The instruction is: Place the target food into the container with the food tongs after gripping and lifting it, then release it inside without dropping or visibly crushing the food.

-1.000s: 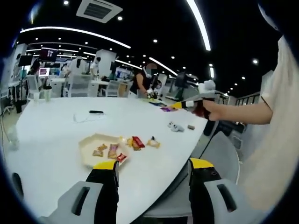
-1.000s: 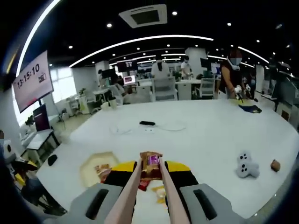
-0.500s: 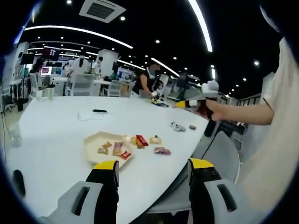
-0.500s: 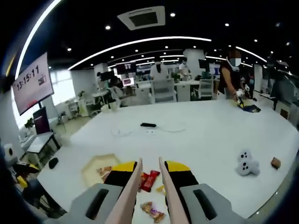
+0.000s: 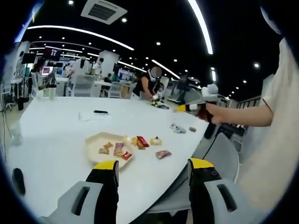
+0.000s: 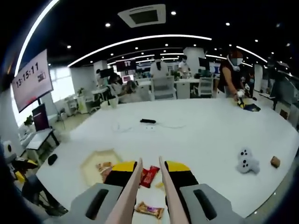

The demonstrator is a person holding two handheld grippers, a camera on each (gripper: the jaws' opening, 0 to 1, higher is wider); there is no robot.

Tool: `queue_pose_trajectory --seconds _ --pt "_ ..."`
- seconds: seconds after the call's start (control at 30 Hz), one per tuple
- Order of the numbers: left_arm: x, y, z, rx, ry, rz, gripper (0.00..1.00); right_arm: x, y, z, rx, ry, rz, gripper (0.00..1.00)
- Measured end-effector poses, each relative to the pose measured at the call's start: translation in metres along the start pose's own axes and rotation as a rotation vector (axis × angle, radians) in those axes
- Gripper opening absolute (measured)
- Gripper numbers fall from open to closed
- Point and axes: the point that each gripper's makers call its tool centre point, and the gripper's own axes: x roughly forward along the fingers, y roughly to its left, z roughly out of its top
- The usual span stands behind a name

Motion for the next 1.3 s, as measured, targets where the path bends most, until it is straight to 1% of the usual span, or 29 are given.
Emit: queue_pose_trajectory --seconds 0.07,0.13,0.2,0.27,0.3,0.33,0.43,0.5,0.6,0.7,0.77,0.83,0.9,0.97,1.0,1.07,1.1,1.23,1.3 --pt "0.001 -0.002 -0.002 0.006 0.014 -0.004 0.6 0.005 0.003 -0.012 -0.026 0.03 0.013 0.22" --pt "0.001 -0.003 -0.002 0.008 0.02 -0.004 0.6 0.007 0.006 -0.021 -0.037 0.042 0.025 0.22" --pt "-0.001 -0.003 -0.002 0.012 0.025 0.008 0.6 0.012 0.01 -0.037 -0.053 0.083 0.053 0.22" --pt "-0.003 -0.001 -0.002 0.004 0.024 0.027 0.6 0.014 0.012 -0.048 -0.072 0.116 0.073 0.22" --pt "-0.004 0.0 -0.002 -0.003 0.022 0.039 0.6 0.016 0.014 -0.056 -0.086 0.141 0.088 0.22" --pt "-0.006 0.0 -0.003 -0.01 0.021 0.055 0.6 0.018 0.017 -0.066 -0.121 0.174 0.119 0.22" --pt "-0.009 -0.001 -0.006 -0.029 0.018 0.087 0.6 0.025 0.022 -0.084 -0.184 0.233 0.184 0.23" --pt "-0.009 -0.003 -0.011 -0.041 0.021 0.104 0.6 0.024 0.026 -0.091 -0.246 0.262 0.234 0.23" --pt "-0.009 -0.008 -0.015 -0.055 0.023 0.122 0.6 0.025 0.029 -0.095 -0.302 0.283 0.274 0.23" --pt "-0.004 -0.014 -0.019 -0.072 0.026 0.137 0.6 0.027 0.031 -0.104 -0.384 0.339 0.34 0.23" --pt "0.0 -0.019 -0.02 -0.075 0.025 0.143 0.6 0.033 0.028 -0.114 -0.435 0.378 0.38 0.24" --pt "0.002 -0.022 -0.02 -0.078 0.025 0.148 0.6 0.037 0.025 -0.121 -0.49 0.406 0.404 0.24" --pt "0.005 -0.023 -0.02 -0.08 0.026 0.161 0.6 0.038 0.021 -0.133 -0.572 0.455 0.443 0.24" --pt "0.005 -0.023 -0.019 -0.088 0.022 0.173 0.6 0.039 0.018 -0.139 -0.619 0.48 0.46 0.24" --pt "0.005 -0.025 -0.018 -0.091 0.018 0.183 0.6 0.04 0.017 -0.146 -0.662 0.504 0.48 0.24" --pt "0.005 -0.026 -0.018 -0.098 0.016 0.192 0.6 0.042 0.018 -0.15 -0.682 0.513 0.497 0.24" --pt "0.005 -0.028 -0.019 -0.102 0.02 0.2 0.6 0.045 0.017 -0.155 -0.704 0.527 0.501 0.24" --pt "0.003 -0.032 -0.025 -0.111 0.038 0.211 0.6 0.052 0.015 -0.168 -0.732 0.559 0.522 0.25" --pt "0.001 -0.033 -0.027 -0.113 0.042 0.217 0.6 0.056 0.013 -0.17 -0.731 0.562 0.52 0.25"
